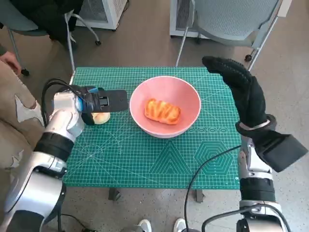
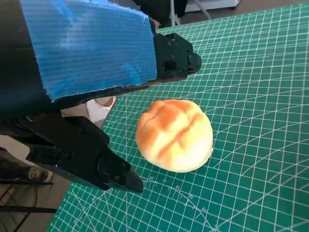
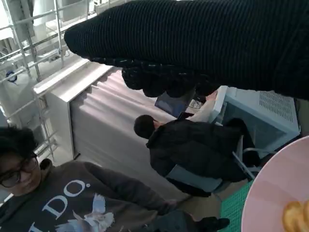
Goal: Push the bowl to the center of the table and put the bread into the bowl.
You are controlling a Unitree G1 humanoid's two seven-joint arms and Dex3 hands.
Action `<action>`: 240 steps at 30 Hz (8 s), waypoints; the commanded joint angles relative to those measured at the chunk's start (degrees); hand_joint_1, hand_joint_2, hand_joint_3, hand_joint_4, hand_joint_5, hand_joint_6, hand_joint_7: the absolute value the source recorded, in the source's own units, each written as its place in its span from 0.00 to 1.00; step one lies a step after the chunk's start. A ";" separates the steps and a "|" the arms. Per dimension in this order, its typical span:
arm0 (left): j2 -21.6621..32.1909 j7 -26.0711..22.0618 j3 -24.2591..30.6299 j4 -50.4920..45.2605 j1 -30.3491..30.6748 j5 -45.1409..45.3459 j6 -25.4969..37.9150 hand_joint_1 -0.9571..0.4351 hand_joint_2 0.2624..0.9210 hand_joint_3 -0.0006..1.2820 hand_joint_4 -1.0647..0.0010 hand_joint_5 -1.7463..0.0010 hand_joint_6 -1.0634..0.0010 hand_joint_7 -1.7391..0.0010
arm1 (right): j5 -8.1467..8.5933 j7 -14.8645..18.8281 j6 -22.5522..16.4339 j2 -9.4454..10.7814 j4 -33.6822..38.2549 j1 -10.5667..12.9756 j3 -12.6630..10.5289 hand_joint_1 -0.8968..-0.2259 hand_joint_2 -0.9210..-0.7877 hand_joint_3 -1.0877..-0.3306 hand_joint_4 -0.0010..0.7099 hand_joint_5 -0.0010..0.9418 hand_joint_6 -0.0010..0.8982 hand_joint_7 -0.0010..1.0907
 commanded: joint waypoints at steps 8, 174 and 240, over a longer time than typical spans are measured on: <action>-2.28 4.19 -1.59 9.41 -3.78 -0.15 -3.67 0.57 0.65 0.00 1.00 1.00 0.85 1.00 | -0.91 -0.99 0.75 -1.29 -0.45 1.79 -0.19 0.31 0.00 0.31 0.20 0.00 0.00 0.41; -14.70 8.97 6.28 -21.54 -4.54 -8.55 -3.35 0.59 0.79 0.08 0.84 0.86 0.76 0.95 | -1.33 -3.89 0.79 -1.11 -0.65 1.06 -0.61 0.26 0.00 0.35 0.21 0.00 0.00 0.43; -13.12 8.80 37.47 -44.85 23.86 -60.02 -43.24 0.22 1.00 0.10 1.00 1.00 0.92 1.00 | -2.55 -3.03 1.45 2.31 -1.59 -9.86 4.01 0.24 0.00 0.37 0.23 0.00 0.00 0.44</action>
